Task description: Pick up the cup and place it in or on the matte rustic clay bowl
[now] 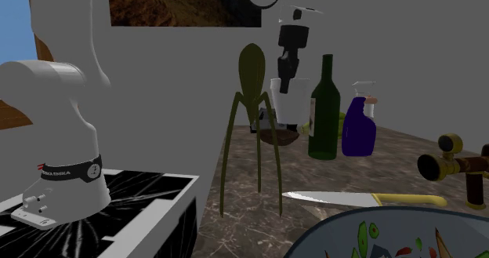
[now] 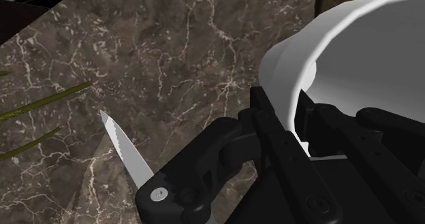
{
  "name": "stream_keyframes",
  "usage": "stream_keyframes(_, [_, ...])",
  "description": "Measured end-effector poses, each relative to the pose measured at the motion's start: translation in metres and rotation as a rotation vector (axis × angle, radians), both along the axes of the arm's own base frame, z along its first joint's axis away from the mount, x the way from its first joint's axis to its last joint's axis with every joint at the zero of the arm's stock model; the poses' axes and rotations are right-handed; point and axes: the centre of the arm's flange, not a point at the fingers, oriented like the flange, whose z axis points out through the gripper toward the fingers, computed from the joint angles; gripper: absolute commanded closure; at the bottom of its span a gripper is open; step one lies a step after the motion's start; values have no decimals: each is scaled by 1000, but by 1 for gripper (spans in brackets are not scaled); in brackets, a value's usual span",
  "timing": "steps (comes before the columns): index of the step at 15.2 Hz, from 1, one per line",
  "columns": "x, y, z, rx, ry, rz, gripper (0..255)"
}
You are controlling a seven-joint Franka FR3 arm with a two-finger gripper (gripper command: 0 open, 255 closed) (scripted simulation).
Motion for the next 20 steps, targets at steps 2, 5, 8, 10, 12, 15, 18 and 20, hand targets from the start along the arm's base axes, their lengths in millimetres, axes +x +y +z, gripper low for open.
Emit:
stream_keyframes(2, [-2,17,7,0,0,0,255])
stream_keyframes(5, [-10,50,19,0,0,1,255])
stream_keyframes(8, [-17,86,30,0,0,1,255])
stream_keyframes(10, [-24,113,36,0,0,2,255])
stream_keyframes(12, [-27,137,45,0,0,2,255])
stream_keyframes(15, [-31,157,44,0,0,1,255])
stream_keyframes(18, [-30,159,30,0,1,0,255])
stream_keyframes(20, [-31,160,20,0,1,0,255])
